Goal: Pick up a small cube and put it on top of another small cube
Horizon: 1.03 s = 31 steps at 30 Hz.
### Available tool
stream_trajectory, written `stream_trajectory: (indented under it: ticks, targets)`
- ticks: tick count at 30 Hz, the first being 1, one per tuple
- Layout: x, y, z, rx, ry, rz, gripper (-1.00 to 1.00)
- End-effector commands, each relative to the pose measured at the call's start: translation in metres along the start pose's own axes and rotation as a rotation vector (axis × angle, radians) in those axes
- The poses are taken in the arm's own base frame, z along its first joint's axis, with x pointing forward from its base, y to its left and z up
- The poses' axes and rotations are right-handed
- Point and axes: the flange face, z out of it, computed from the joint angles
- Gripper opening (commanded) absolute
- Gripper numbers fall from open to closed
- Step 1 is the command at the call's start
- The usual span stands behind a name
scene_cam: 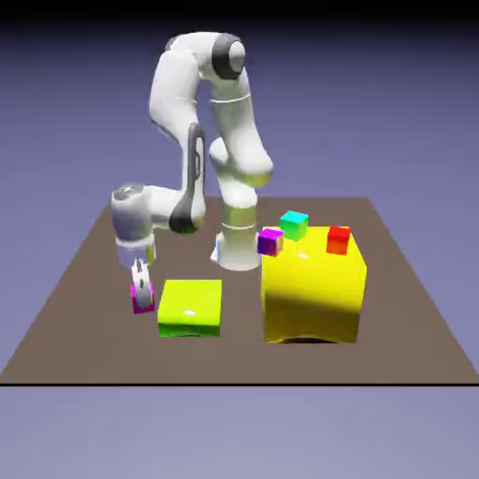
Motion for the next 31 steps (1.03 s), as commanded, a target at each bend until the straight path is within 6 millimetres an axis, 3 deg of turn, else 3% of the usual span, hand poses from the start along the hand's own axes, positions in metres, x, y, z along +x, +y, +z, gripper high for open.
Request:
stream_trajectory:
  ticks: [1, 6, 10, 15, 20, 22, 27, 28, 29, 31]
  targets:
    - [-0.009, -0.001, -0.013, 0.001, 0.003, 0.037, -1.00]
    - [-0.110, 0.022, -0.077, 0.011, 0.006, 0.095, -1.00]
    - [-0.188, 0.066, -0.125, 0.013, -0.002, 0.129, -1.00]
    - [-0.271, 0.154, -0.180, 0.005, -0.017, 0.154, -1.00]
    - [-0.326, 0.270, -0.223, -0.012, -0.020, 0.159, -1.00]
    - [-0.328, 0.277, -0.226, -0.013, -0.021, 0.159, -1.00]
    - [-0.329, 0.278, -0.156, -0.013, -0.021, 0.159, -1.00]
    - [-0.329, 0.278, -0.156, -0.013, -0.021, 0.159, 1.00]
    - [-0.329, 0.278, -0.156, -0.013, -0.021, 0.159, 1.00]
    - [-0.330, 0.276, -0.186, -0.014, -0.021, 0.159, 1.00]
